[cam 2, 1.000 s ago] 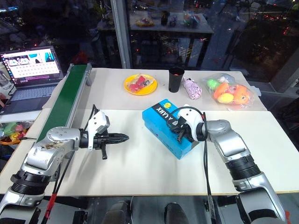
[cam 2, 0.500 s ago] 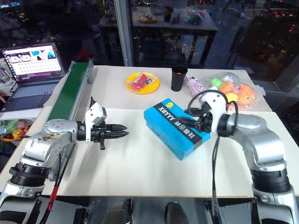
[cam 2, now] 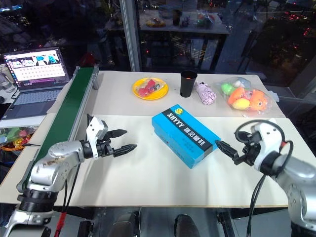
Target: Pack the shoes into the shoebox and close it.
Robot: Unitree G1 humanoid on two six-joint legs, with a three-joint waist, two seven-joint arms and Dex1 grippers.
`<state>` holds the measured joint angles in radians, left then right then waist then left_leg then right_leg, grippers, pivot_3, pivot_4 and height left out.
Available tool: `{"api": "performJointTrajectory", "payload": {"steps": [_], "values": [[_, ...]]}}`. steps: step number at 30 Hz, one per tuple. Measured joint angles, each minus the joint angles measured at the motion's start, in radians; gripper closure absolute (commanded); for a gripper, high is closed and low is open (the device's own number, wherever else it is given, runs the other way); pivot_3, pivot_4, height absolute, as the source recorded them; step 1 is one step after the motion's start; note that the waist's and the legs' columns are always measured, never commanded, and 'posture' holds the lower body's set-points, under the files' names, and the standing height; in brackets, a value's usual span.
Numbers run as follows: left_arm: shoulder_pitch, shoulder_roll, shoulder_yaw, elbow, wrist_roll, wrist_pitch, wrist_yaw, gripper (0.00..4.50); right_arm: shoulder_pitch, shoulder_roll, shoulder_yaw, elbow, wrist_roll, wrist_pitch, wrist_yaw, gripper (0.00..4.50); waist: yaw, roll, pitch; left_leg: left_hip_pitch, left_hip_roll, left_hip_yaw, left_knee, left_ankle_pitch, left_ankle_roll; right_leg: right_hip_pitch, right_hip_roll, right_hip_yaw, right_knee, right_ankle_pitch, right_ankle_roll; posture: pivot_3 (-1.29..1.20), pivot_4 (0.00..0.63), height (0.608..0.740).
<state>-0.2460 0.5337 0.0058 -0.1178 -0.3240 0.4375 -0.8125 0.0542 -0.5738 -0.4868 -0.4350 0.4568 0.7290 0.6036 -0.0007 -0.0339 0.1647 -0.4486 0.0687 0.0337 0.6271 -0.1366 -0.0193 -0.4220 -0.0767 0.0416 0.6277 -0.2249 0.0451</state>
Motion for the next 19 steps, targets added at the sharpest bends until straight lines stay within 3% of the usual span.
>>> {"api": "performJointTrajectory", "payload": {"steps": [4, 10, 19], "values": [[0.097, -0.059, -0.049, 0.035, 0.097, -0.124, 0.076, 0.07, 0.093, 0.113, 0.037, 0.107, -0.087, -0.15, -0.064, 0.0, -0.003, 0.001, 0.0, -0.001, 0.0, 0.002, 0.0, 0.0, 0.0, -0.002, -0.001, 0.001, 0.0, 0.001, 0.0, 0.0, 0.15, 0.736], [0.109, -0.2, -0.051, 0.151, 0.17, -0.27, 0.237, 0.07, 0.114, 0.261, 0.131, 0.207, -0.21, -0.399, -0.176, 0.0, -0.012, 0.002, -0.001, 0.003, 0.0, 0.002, -0.001, -0.001, -0.001, 0.0, -0.001, 0.001, -0.001, 0.002, -0.001, 0.0, 0.15, 0.736], [0.109, -0.255, -0.042, 0.285, 0.203, -0.377, 0.321, 0.07, 0.099, 0.318, 0.195, 0.282, -0.282, -0.551, -0.281, 0.0, -0.013, 0.003, -0.002, 0.002, 0.0, 0.003, -0.001, -0.001, -0.001, -0.001, -0.001, 0.001, -0.001, 0.002, -0.001, 0.0, 0.15, 0.736]]}}
